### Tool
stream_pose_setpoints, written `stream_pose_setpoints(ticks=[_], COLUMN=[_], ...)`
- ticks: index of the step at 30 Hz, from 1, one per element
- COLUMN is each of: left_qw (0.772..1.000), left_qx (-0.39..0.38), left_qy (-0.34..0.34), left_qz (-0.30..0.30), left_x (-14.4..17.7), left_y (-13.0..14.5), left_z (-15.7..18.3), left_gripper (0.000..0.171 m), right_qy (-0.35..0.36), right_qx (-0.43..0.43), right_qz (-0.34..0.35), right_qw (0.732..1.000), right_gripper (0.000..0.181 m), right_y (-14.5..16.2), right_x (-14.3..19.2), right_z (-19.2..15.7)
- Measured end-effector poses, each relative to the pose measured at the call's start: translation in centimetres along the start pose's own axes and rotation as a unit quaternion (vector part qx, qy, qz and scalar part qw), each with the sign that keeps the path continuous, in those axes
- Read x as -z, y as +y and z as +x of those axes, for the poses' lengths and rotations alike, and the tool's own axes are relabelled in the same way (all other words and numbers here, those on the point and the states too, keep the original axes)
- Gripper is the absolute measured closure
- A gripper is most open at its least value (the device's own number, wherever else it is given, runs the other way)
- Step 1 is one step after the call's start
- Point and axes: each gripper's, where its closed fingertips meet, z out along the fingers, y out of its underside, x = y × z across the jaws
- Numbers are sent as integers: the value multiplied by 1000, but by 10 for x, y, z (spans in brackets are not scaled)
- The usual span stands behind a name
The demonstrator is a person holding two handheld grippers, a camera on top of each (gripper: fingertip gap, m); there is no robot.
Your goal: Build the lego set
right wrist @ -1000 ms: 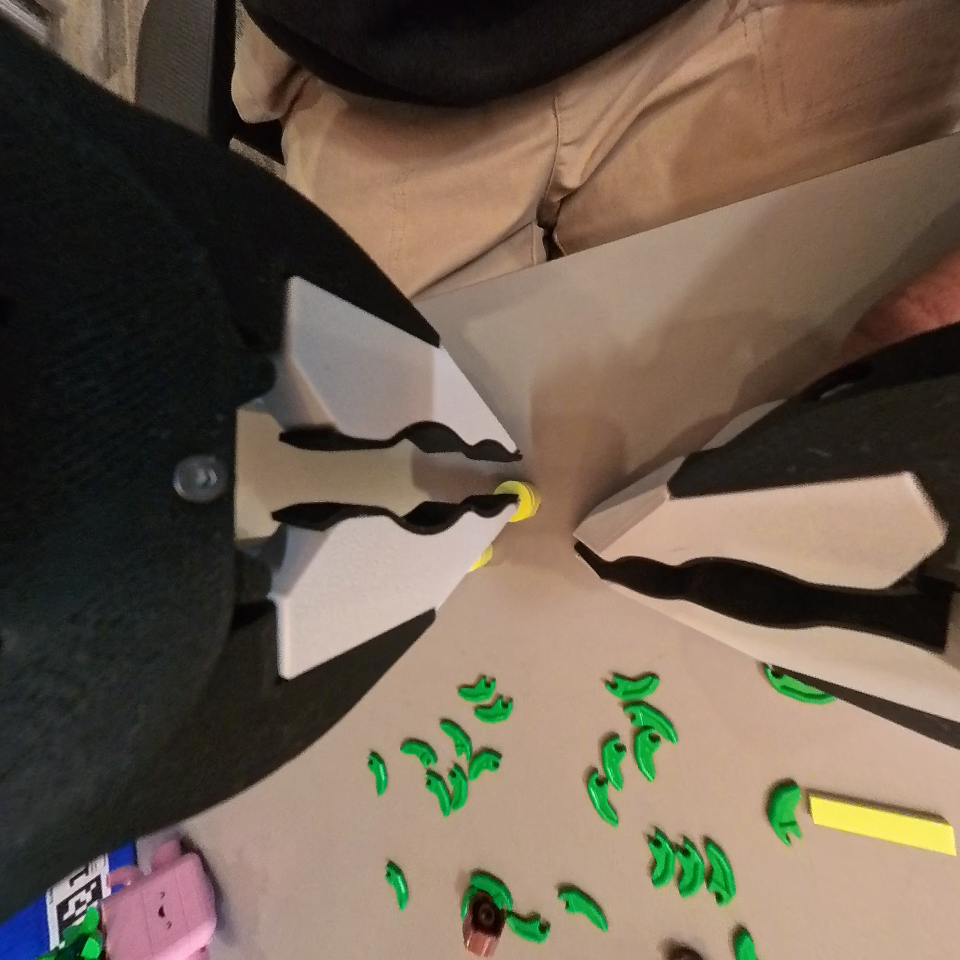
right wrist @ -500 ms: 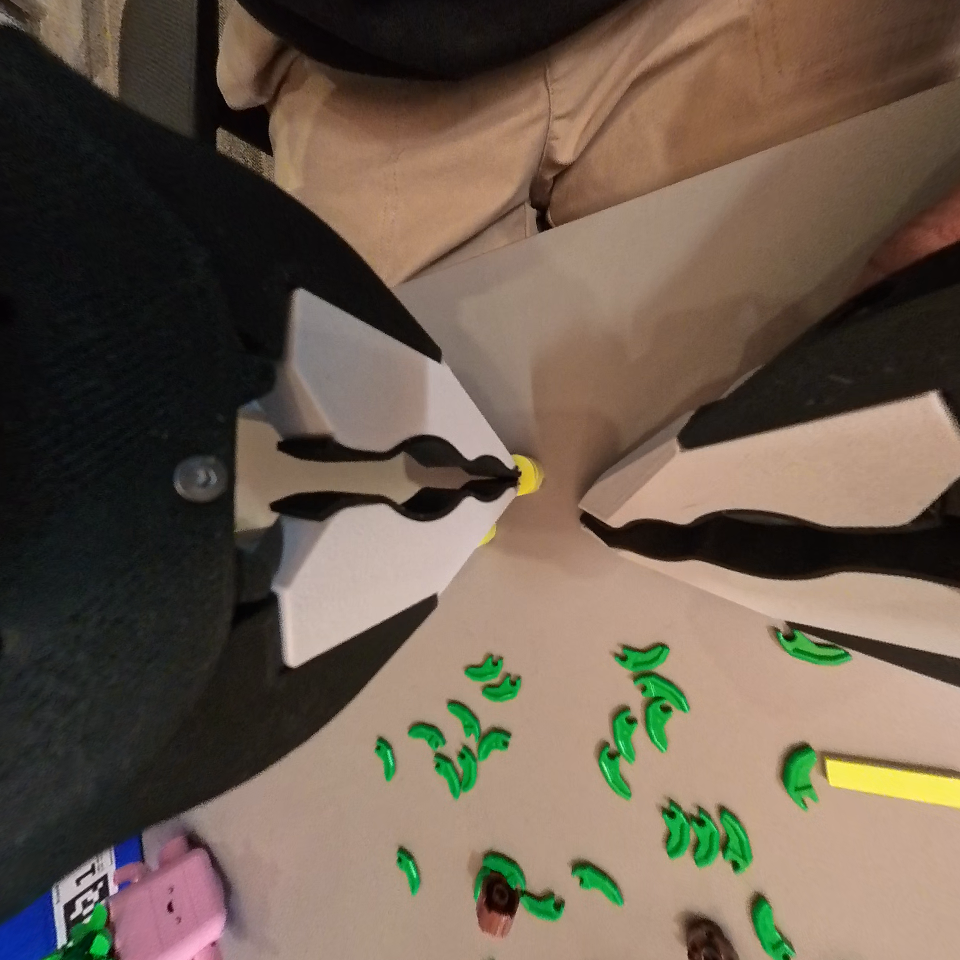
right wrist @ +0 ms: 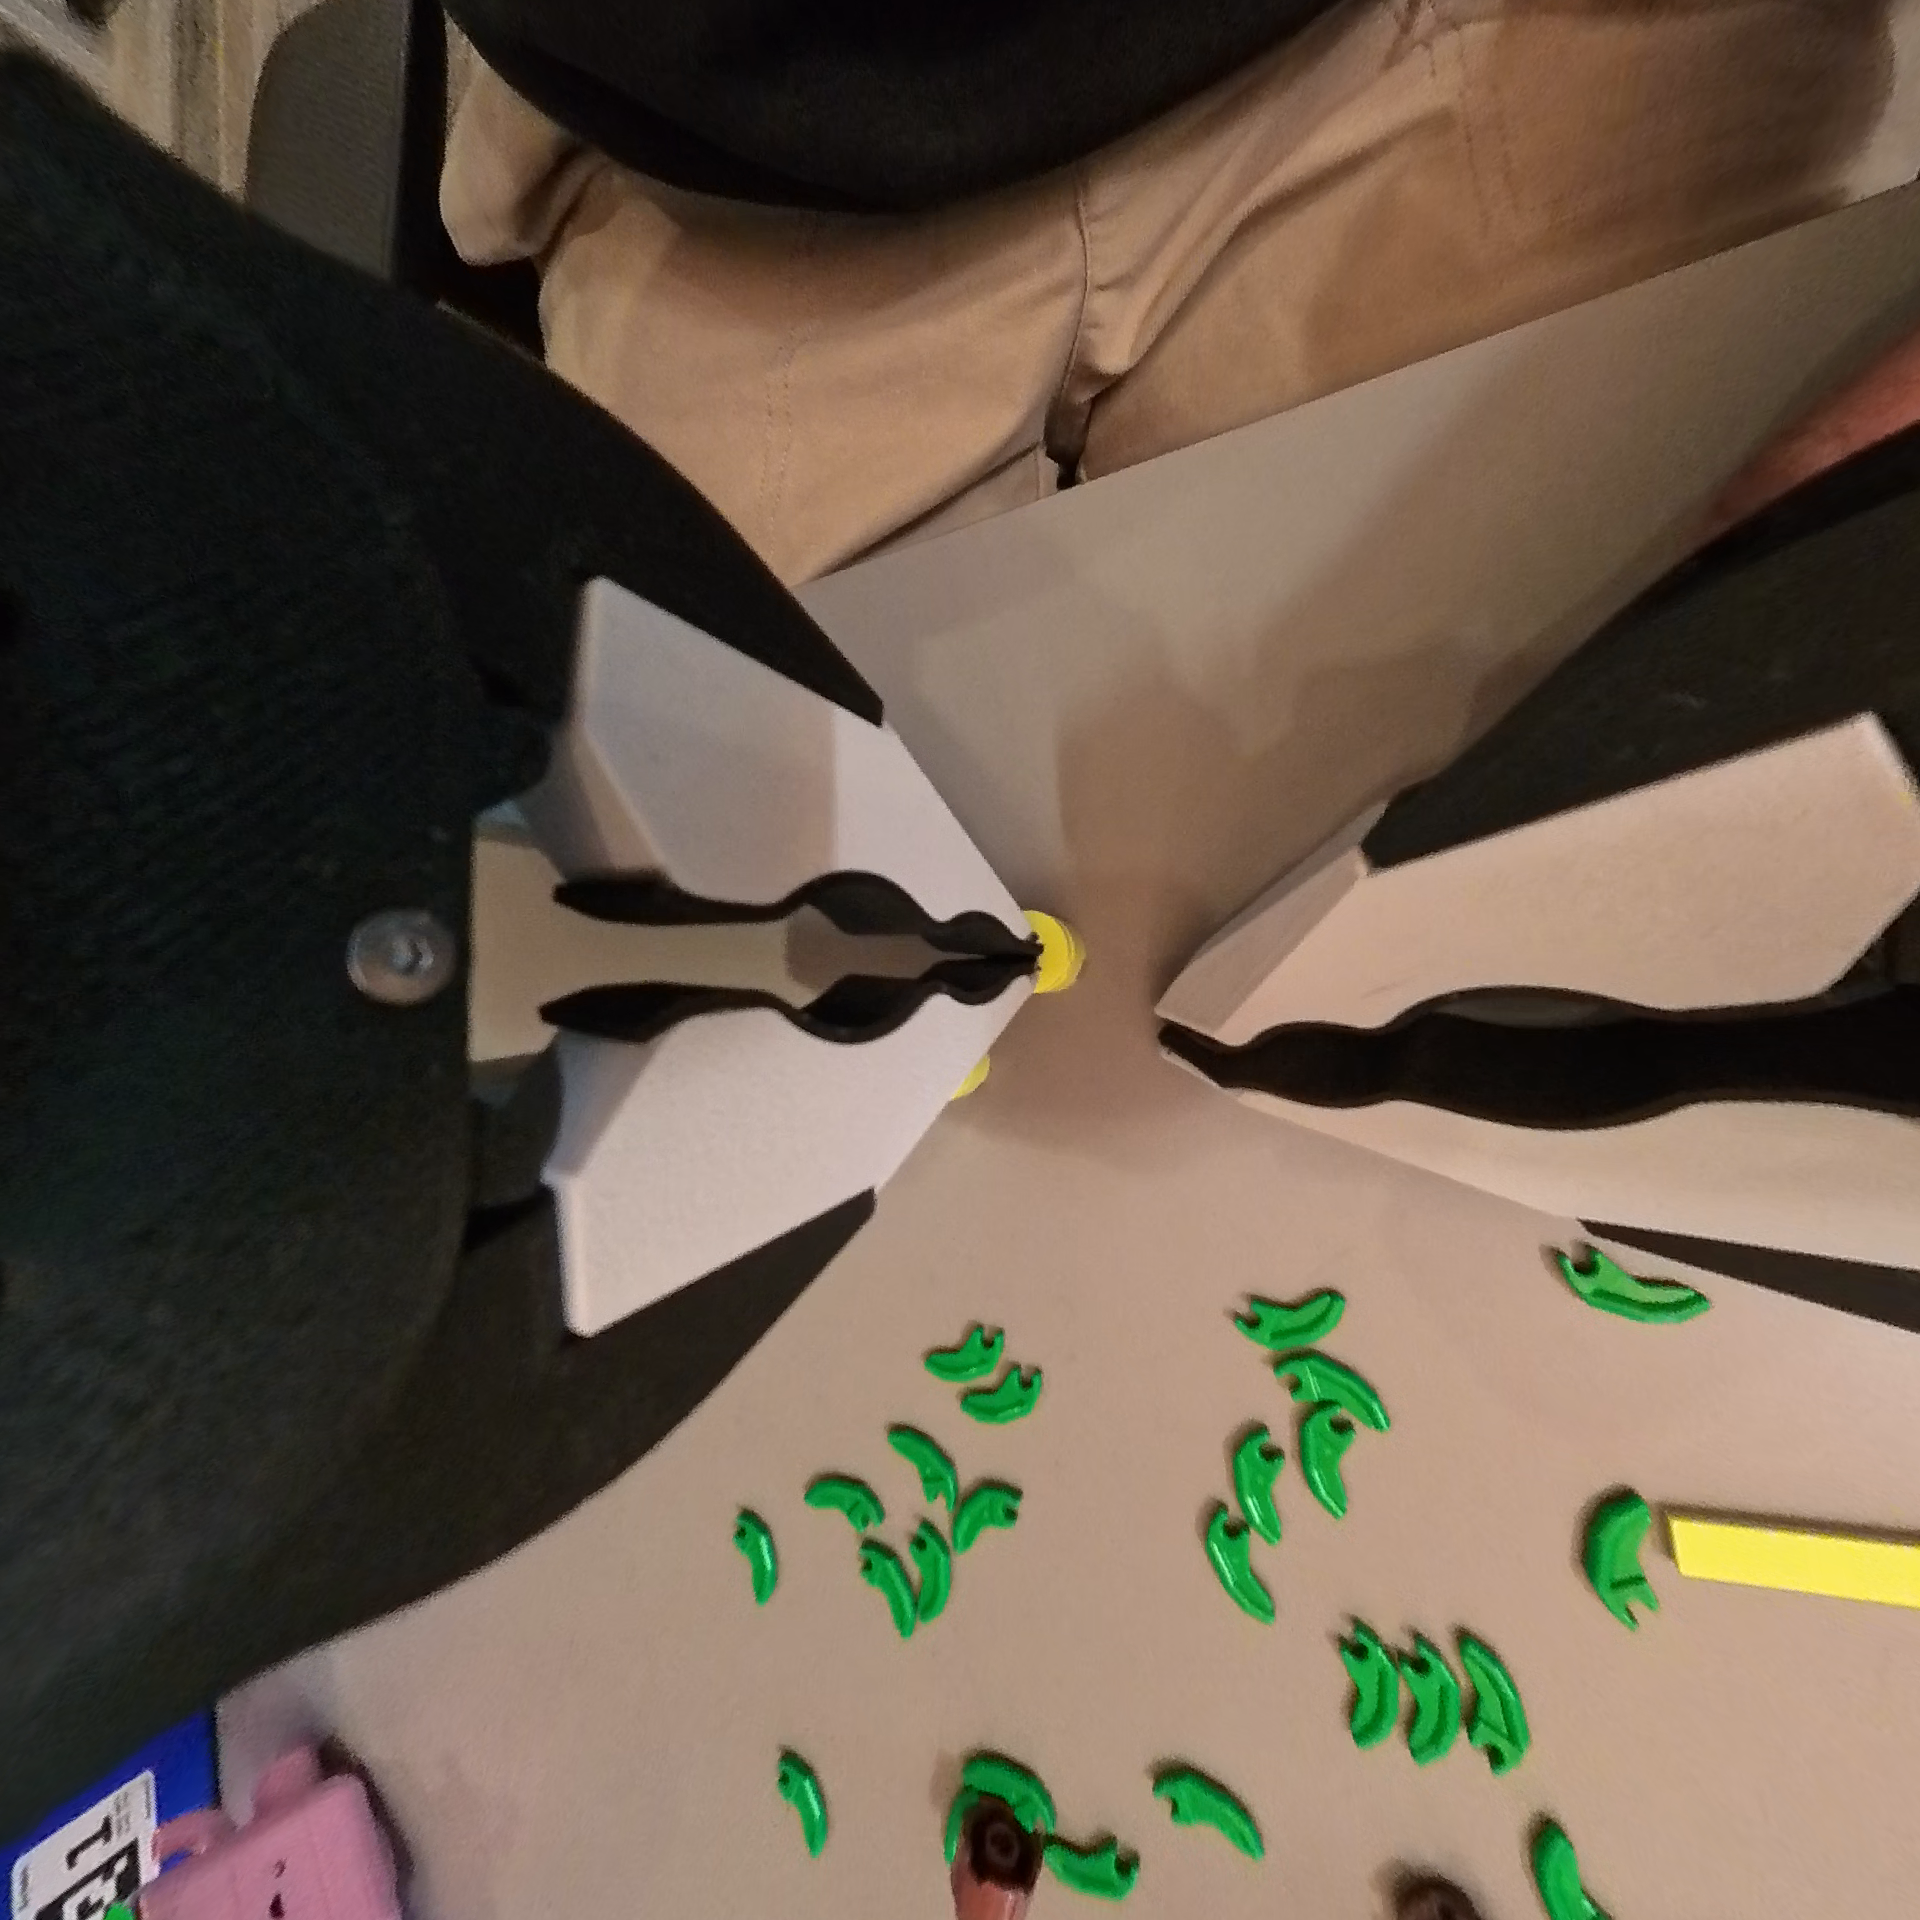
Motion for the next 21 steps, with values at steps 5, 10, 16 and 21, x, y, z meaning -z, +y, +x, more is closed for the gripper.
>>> stream_pose_setpoints(ticks=[5,10,16,21], left_qw=[1000,1000,1000,1000], left_qx=[0,0,0,0], left_qy=[-1,-1,-1,-1], left_qz=[-1,-1,-2,-1], left_x=[0,0,0,0], left_y=[0,0,0,0], left_z=[0,0,0,0], left_gripper=[171,171,171,171], right_qy=[-3,3,10,-8], right_qx=[0,-1,-12,-40], right_qz=[0,0,-34,-45], right_qw=[1000,1000,999,998], right_gripper=[181,181,181,181], right_y=[0,1,1,0], right_x=[0,0,-1,-2], right_z=[0,0,0,0])
